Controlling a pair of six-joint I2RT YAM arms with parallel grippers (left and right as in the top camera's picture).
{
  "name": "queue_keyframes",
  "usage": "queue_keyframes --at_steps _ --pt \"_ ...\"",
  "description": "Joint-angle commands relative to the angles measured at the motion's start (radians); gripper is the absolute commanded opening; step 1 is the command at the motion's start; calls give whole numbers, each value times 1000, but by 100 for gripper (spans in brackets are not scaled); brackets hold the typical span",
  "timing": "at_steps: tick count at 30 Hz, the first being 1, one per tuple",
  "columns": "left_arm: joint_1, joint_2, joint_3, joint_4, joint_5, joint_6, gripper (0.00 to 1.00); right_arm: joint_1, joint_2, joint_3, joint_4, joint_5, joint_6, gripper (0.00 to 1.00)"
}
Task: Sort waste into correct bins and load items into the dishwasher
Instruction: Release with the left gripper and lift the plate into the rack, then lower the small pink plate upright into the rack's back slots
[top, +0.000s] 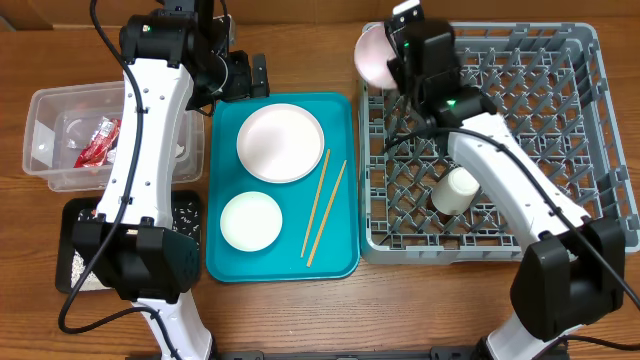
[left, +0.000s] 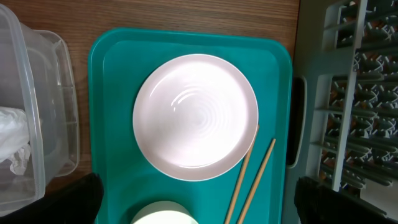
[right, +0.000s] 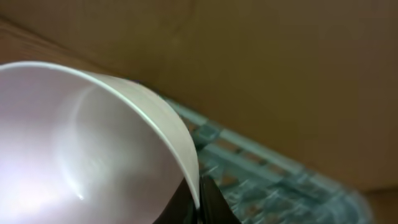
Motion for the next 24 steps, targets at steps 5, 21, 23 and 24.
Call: queue_keyframes --at_steps 5,21,23,24 --pt "-3 -15 19 2 -9 11 100 -62 -7 3 157 23 -378 4" --pt "-3 -15 19 2 -9 11 100 -129 84 3 389 -28 -639 4" --pt "-2 -15 20 2 -9 11 100 -129 111 3 418 -16 -680 4" --pt "-3 -15 19 2 -9 11 100 -129 124 3 439 -6 -687 4"
